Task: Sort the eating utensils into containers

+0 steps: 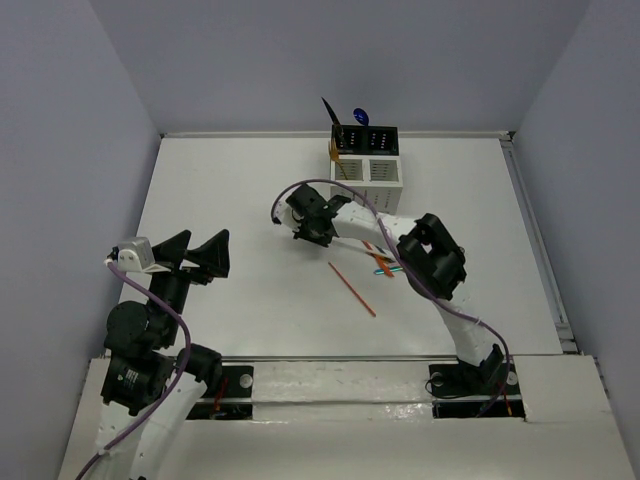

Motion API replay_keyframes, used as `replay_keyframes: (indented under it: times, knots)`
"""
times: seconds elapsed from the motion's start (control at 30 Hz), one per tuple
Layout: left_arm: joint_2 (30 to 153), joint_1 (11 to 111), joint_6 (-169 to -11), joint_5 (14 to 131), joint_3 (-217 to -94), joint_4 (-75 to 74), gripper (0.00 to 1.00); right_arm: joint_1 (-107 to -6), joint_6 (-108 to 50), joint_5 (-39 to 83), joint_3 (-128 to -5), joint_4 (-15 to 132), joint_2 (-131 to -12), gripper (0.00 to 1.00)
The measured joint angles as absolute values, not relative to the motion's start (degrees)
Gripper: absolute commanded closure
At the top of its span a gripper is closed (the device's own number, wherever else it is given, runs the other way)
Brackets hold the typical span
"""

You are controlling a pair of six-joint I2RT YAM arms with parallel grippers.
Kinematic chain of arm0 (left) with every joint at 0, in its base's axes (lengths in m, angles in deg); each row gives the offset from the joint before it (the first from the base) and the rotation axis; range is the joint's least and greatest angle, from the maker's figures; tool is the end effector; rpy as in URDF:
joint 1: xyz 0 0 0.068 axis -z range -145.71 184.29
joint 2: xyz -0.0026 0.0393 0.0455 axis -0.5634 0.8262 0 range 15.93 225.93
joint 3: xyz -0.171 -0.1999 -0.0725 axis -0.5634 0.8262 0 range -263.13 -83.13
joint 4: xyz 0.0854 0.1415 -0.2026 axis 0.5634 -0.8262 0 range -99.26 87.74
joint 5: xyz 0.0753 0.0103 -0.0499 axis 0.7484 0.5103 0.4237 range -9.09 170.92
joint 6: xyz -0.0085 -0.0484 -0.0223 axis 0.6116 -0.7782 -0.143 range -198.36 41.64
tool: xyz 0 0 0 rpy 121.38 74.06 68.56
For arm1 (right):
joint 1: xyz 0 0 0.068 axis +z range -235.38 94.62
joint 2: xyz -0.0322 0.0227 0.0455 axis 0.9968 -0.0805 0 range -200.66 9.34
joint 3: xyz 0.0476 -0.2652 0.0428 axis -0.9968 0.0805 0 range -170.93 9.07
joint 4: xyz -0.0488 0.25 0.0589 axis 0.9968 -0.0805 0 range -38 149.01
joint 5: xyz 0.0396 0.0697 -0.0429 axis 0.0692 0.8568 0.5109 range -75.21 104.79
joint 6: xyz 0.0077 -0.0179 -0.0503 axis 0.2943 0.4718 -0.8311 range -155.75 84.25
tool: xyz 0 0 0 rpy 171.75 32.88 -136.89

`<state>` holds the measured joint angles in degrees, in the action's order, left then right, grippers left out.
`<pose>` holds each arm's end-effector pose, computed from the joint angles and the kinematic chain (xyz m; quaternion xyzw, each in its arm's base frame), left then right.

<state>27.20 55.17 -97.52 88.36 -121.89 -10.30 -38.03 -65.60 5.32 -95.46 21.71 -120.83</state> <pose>0.0519 -0.0148 0.3678 -0.0444 0.5770 -0.2437 0.7783 0.3341 0.3541 0.1662 -0.5894 0.7693 -0.0438 0.2426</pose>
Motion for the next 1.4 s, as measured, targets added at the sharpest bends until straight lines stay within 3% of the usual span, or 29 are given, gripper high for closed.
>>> replay_keyframes:
  times: [0.5, 0.97, 1.4]
  knots:
    - [27.22, 55.20, -97.52, 88.36, -121.87, -10.30, 0.01, -37.39, -67.22, -0.37, -86.83, 32.83, -115.26, 1.00]
    - [27.31, 55.17, -97.52, 88.27, -121.87, -10.30, 0.01, -38.20, -59.37, -6.77, -80.95, 56.50, -94.47, 1.00]
    - [28.16, 55.63, -97.52, 87.96, -121.89, -10.32, 0.01, -52.34, -51.61, -13.26, -75.51, 84.48, -88.13, 1.00]
